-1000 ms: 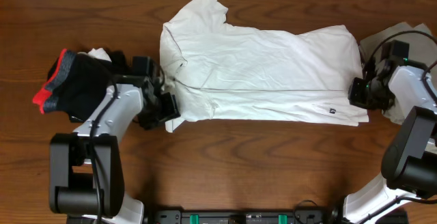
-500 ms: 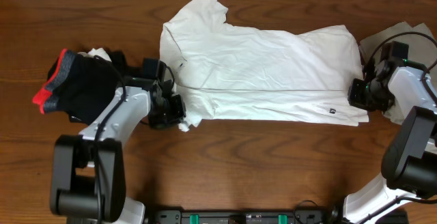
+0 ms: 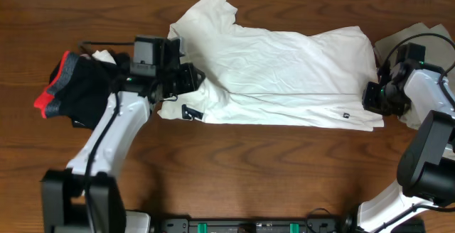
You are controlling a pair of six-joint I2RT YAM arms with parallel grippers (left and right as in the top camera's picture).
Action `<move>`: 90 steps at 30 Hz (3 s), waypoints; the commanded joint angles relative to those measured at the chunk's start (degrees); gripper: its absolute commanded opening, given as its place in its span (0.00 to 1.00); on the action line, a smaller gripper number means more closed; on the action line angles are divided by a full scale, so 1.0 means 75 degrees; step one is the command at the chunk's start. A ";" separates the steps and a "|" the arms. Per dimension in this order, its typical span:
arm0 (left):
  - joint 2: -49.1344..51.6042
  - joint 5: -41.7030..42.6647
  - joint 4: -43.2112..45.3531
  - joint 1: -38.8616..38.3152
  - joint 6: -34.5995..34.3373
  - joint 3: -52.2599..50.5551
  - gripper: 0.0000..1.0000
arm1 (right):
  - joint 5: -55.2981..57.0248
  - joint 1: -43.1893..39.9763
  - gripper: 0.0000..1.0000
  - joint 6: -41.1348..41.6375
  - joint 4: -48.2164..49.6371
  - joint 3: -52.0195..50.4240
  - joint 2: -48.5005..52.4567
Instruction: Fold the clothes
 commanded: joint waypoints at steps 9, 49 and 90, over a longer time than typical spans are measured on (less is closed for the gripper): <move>0.0871 -0.0297 -0.0478 0.0029 0.0038 -0.0009 0.56 | -0.0050 0.0035 0.15 -0.0038 0.0017 -0.0026 -0.0099; 0.2515 -0.2194 -0.4465 0.0020 0.0134 -0.0688 0.57 | 0.1358 -0.0402 0.23 0.1314 -0.1212 -0.1571 -0.0099; 0.3077 -0.2363 -0.1003 0.1014 0.2159 0.3357 0.91 | -0.0799 -0.0819 0.49 0.0015 -0.1888 -0.0411 -0.4494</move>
